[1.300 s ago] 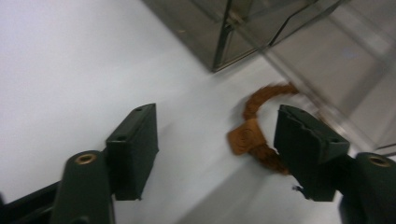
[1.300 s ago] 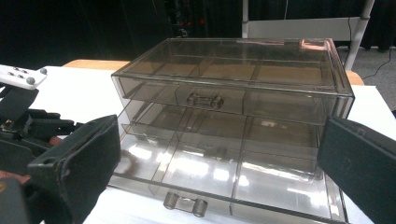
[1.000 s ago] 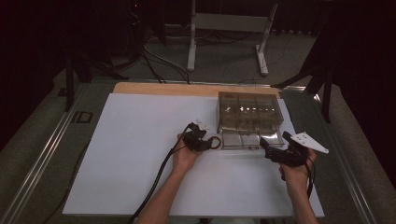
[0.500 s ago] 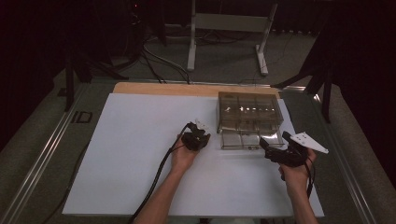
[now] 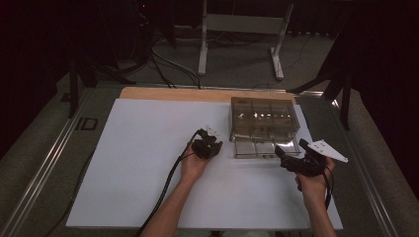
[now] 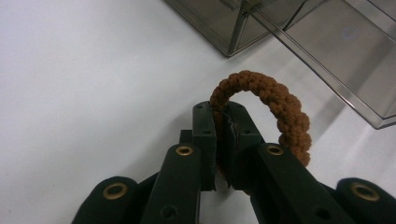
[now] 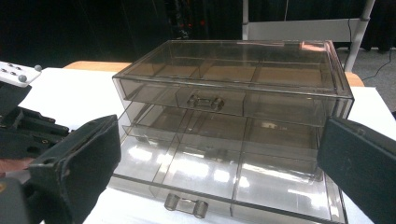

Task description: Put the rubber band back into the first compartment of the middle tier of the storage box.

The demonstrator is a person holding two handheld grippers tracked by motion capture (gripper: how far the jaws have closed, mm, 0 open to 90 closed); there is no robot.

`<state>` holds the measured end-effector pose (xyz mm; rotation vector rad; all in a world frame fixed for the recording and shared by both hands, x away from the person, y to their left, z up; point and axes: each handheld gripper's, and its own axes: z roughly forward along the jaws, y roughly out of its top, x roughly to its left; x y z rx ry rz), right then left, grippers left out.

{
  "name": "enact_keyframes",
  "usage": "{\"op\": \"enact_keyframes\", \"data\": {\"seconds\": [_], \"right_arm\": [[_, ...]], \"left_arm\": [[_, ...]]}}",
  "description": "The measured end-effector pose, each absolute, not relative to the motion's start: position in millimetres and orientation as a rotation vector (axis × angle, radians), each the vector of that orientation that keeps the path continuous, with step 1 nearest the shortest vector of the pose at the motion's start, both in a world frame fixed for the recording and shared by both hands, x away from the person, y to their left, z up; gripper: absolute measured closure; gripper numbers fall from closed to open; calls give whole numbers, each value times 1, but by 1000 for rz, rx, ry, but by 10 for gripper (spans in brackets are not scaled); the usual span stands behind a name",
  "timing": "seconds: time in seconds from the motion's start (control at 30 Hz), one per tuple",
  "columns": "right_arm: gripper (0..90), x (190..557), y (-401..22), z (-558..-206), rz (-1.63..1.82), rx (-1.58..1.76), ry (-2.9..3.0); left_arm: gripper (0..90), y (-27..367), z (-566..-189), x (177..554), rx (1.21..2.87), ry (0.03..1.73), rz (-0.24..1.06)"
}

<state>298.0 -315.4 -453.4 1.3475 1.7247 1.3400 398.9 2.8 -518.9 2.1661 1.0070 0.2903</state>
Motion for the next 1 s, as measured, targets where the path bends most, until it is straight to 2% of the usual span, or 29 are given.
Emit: {"op": "enact_keyframes", "data": {"seconds": [1.0], "right_arm": [[0,297,-316,-453,1346,1341,1718]], "left_arm": [[858,8,-495,398,2097,979,297]]}}
